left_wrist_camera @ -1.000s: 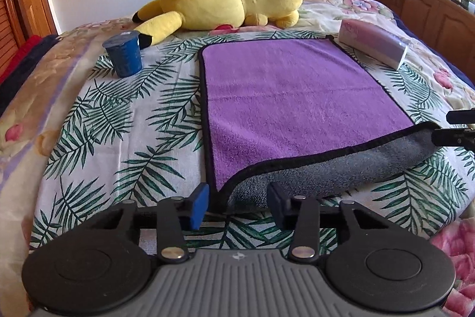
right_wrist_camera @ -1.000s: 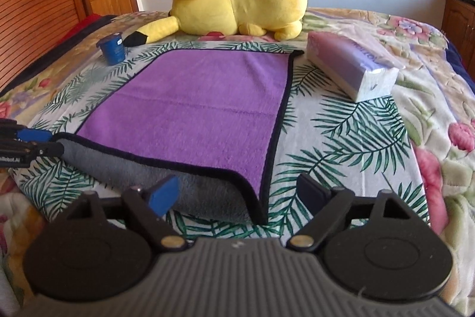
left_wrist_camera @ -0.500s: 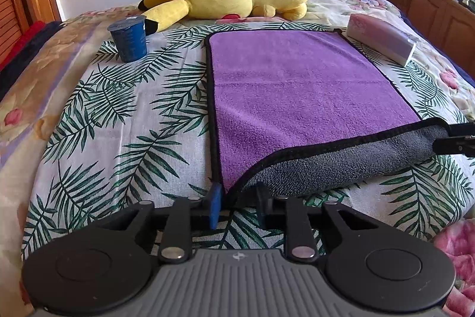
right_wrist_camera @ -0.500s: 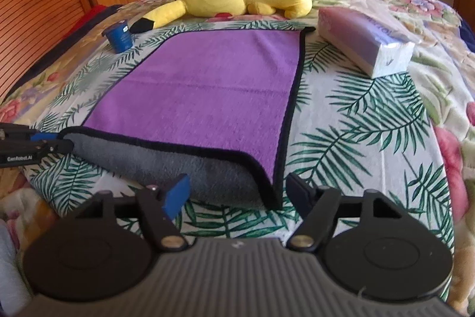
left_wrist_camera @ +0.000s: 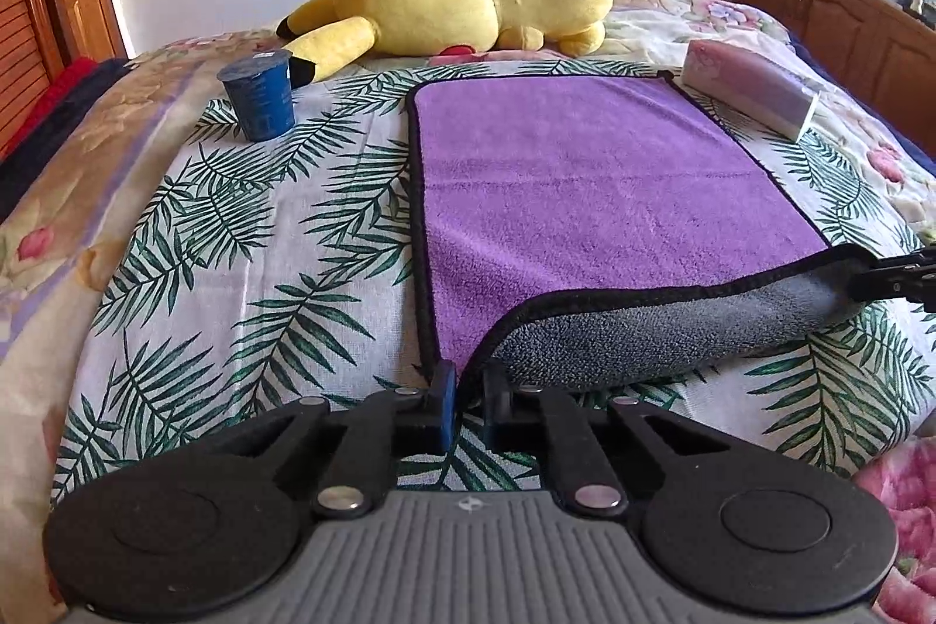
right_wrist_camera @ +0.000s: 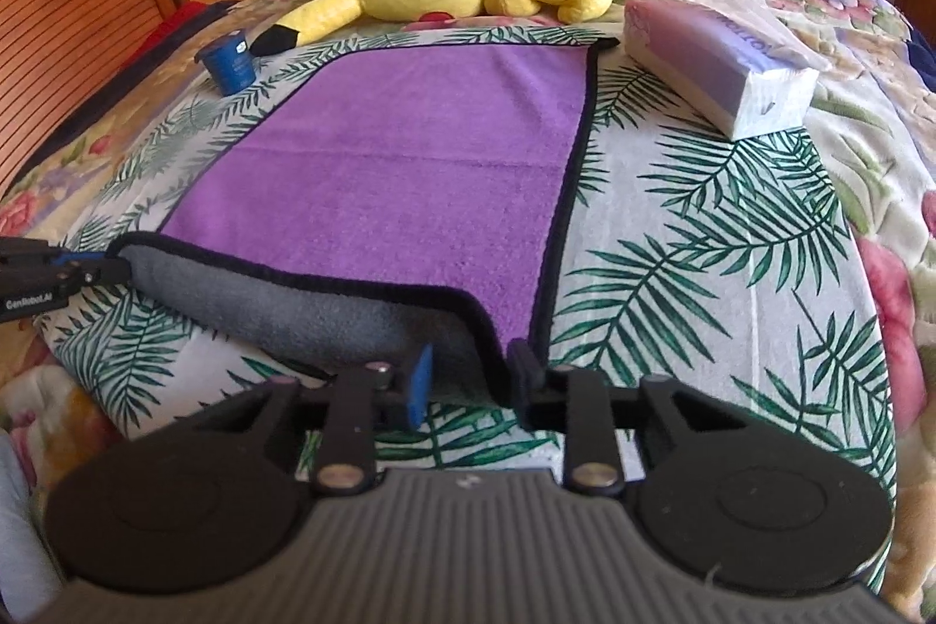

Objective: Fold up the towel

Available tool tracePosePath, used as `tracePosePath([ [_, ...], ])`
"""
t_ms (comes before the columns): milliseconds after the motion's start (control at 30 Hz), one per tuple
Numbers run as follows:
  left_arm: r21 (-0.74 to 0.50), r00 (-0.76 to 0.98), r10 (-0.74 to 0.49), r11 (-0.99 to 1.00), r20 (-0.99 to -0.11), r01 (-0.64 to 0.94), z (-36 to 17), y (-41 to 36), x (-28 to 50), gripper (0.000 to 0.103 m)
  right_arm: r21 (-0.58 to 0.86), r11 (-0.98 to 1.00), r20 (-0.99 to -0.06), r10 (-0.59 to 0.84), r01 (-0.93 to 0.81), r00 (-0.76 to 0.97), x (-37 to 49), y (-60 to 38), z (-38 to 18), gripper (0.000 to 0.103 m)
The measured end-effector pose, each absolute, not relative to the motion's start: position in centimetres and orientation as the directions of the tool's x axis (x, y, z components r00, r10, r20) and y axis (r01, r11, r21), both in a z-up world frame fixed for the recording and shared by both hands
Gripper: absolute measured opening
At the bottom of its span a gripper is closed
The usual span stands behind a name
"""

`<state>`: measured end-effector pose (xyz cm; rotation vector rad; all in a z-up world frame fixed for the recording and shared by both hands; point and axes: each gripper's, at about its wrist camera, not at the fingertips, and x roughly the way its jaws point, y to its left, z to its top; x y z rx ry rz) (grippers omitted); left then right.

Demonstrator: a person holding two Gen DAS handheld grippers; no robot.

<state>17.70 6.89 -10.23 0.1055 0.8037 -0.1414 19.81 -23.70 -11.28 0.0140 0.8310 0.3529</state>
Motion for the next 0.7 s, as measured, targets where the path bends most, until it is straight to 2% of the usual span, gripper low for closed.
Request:
tracePosePath([
  [100,0.044,0.689,-0.086,0.984,-0.72,0.17,-10.3,6.8,17.6,0.008,0.141,0.941,-0.718,0.312,-0.309,0.623,19.9,-23.8,-11.3,0.019],
  [167,0.04,0.692,-0.093,0.984,-0.716,0.174,-10.2,6.8,17.5,0.008,0.139,0.94,-0.717,0.312,-0.311,0.624,20.0,-23.7,-11.3,0.008],
  [300,0.029,0.705,-0.107,0.984,-0.701,0.178,-9.6,6.8,17.4,0.007,0.129,0.939,-0.708,0.312,-0.318,0.634,19.9,-23.8,-11.2,0.005],
  [700,0.036,0.752,-0.12,0.981,-0.649,0.188,-7.1,6.0,16.7,0.006,0.138,0.942,-0.645,0.321,-0.308,0.694,19.7,-24.2,-9.9,0.004],
])
